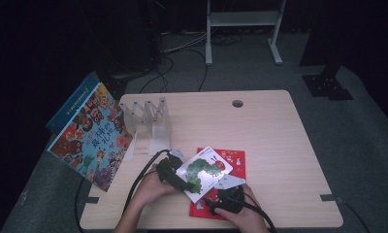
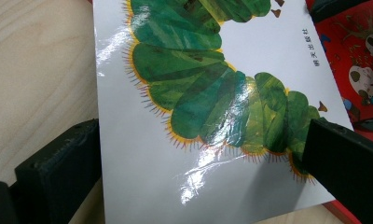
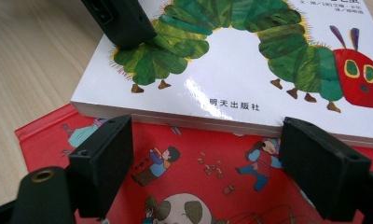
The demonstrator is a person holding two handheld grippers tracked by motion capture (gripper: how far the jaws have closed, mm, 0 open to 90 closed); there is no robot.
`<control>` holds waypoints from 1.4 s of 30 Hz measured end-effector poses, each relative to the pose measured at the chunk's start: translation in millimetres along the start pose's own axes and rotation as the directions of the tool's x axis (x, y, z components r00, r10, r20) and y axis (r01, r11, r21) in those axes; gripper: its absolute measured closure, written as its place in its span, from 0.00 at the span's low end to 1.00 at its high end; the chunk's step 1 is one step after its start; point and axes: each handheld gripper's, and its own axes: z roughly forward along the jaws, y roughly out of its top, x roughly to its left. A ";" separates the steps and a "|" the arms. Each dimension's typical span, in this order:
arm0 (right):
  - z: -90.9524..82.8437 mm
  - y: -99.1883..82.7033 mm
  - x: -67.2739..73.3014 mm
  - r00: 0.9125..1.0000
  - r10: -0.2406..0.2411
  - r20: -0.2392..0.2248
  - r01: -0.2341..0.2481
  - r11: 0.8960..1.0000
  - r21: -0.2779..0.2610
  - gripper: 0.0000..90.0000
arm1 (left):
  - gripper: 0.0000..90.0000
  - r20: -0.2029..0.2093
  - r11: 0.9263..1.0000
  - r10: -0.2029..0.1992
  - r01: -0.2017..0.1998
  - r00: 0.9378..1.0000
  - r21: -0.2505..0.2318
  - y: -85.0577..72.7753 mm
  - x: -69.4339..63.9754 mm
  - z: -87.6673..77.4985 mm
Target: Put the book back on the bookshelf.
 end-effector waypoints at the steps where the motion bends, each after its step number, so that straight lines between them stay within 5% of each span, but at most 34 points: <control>1: 0.1 0.0 0.0 1.000 0.001 0.002 -0.001 1.000 0.001 0.18 | 0.00 -0.004 1.000 0.007 -0.007 1.000 0.008 1.0 -1.1 0.0; 23: -1.5 -8.9 -10.4 1.000 -0.007 -0.001 0.007 0.999 -0.046 0.14 | 0.00 -0.010 1.000 -0.003 0.003 1.000 0.020 6.4 -8.9 2.1; 33: -1.8 -9.9 -11.1 1.000 -0.010 -0.003 0.009 0.999 -0.050 0.13 | 0.00 0.012 1.000 -0.019 0.020 1.000 -0.022 8.2 -10.8 -7.4; 36: -1.8 -10.3 -11.4 1.000 -0.009 -0.003 0.009 0.999 -0.053 0.13 | 0.00 0.005 0.999 0.006 -0.006 1.000 -0.033 11.0 -13.1 -12.9; 42: -2.0 -11.5 -11.9 1.000 -0.003 -0.002 0.003 0.998 -0.058 0.12 | 0.00 0.017 0.995 0.010 -0.008 1.000 -0.098 14.2 -20.1 -26.7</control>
